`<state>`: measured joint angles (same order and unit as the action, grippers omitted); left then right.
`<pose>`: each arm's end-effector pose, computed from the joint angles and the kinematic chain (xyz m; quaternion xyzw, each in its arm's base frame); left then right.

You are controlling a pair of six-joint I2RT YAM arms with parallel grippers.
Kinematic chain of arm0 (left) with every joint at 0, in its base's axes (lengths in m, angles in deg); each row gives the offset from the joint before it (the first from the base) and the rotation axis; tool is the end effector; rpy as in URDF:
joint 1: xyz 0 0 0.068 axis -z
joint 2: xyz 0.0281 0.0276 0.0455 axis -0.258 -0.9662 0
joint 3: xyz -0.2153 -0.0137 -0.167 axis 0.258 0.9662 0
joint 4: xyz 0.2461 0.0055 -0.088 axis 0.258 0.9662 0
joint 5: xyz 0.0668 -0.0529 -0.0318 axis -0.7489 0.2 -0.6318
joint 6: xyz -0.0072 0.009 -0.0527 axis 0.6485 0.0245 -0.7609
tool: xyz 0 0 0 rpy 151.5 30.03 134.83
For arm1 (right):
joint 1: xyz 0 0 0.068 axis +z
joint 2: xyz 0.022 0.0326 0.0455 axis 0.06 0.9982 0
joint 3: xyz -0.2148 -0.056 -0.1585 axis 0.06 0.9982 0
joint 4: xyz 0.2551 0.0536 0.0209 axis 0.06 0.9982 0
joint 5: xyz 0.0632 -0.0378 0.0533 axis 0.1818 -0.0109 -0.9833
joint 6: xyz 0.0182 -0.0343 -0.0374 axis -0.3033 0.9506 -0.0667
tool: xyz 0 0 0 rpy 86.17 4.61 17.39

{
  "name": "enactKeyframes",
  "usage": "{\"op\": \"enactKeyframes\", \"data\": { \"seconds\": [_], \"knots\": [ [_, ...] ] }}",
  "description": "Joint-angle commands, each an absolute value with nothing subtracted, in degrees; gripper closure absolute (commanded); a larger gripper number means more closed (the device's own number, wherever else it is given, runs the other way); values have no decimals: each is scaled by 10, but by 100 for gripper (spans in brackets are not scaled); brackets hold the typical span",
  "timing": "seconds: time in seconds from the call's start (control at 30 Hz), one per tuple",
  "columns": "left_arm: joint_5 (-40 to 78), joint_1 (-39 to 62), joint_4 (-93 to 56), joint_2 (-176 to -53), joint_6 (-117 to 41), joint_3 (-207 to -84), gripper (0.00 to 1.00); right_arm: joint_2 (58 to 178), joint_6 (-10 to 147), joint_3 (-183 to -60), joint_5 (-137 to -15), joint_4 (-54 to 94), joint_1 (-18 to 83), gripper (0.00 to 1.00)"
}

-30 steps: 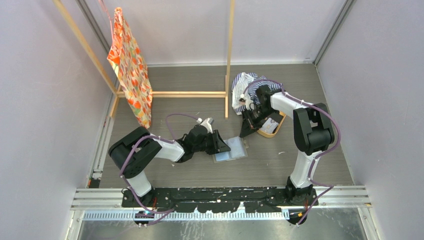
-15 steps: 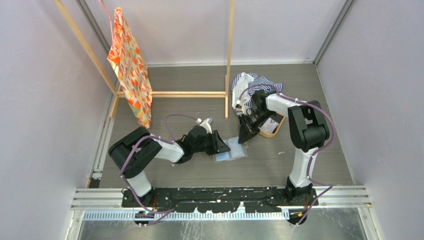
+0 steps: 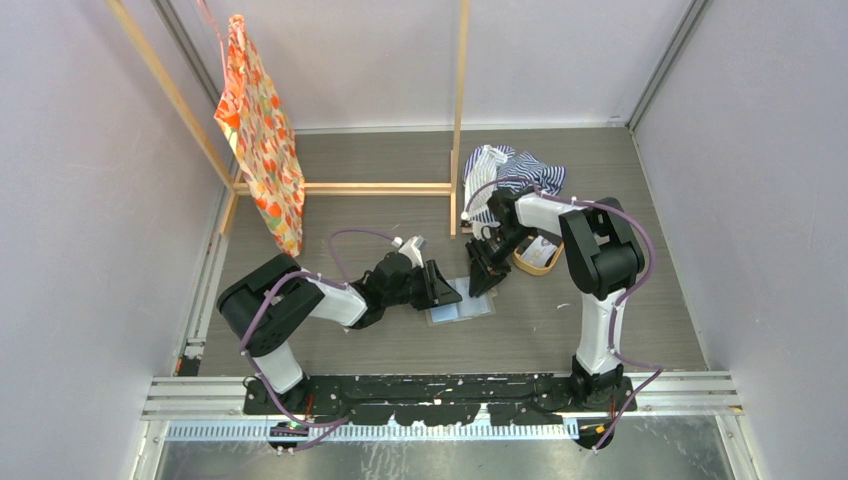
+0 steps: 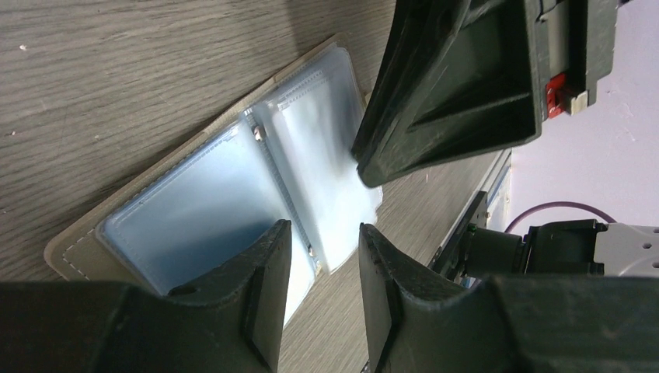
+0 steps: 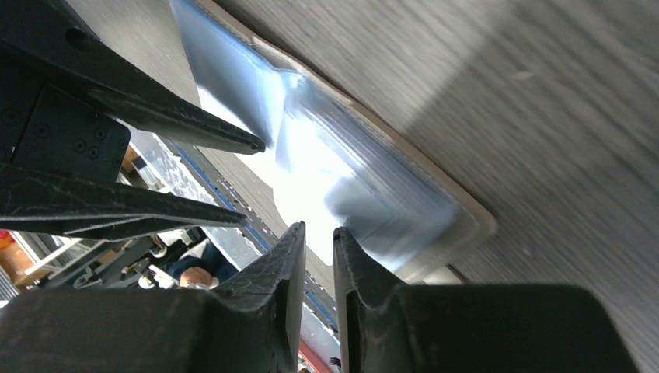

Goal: Put the credit cards into the card holder
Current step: Turn over the card slot in the card holder.

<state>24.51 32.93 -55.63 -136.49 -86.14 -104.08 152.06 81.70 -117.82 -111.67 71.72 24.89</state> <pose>0.1965 -0.2296 0.1241 -0.0275 0.8512 -0.4747 0.2224 0.3097 0.1478 0.1287 0.2042 -0.9064 -0.3579 0.0930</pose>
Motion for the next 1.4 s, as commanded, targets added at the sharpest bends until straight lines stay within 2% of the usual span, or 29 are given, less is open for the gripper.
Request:
{"op": "enactKeyframes", "data": {
  "seconds": [0.0, 0.2, 0.53, 0.7, 0.8, 1.13, 1.37],
  "knots": [
    [245, 327, -586, -1368, -862, -1036, 61, 1540, 811, -1195, -1094, 697, 278, 75],
    [243, 327, -585, -1369, -862, -1036, 60, 1545, 802, -1199, -1140, 686, 288, 75],
    [218, 343, -542, -1315, -809, -1025, 68, 1539, 795, -1207, -1166, 681, 269, 76],
    [95, 431, -369, -1218, -662, -1065, 63, 1555, 787, -1209, -1173, 679, 257, 76],
    [17, 471, -335, -1190, -592, -1081, 61, 1571, 784, -1214, -1178, 679, 255, 77],
    [-158, 558, -197, -1283, -491, -1194, 53, 1579, 779, -1216, -1208, 681, 255, 77],
    [-173, 561, -175, -1347, -487, -1240, 53, 1580, 779, -1216, -1209, 683, 255, 77]
  ]
}}
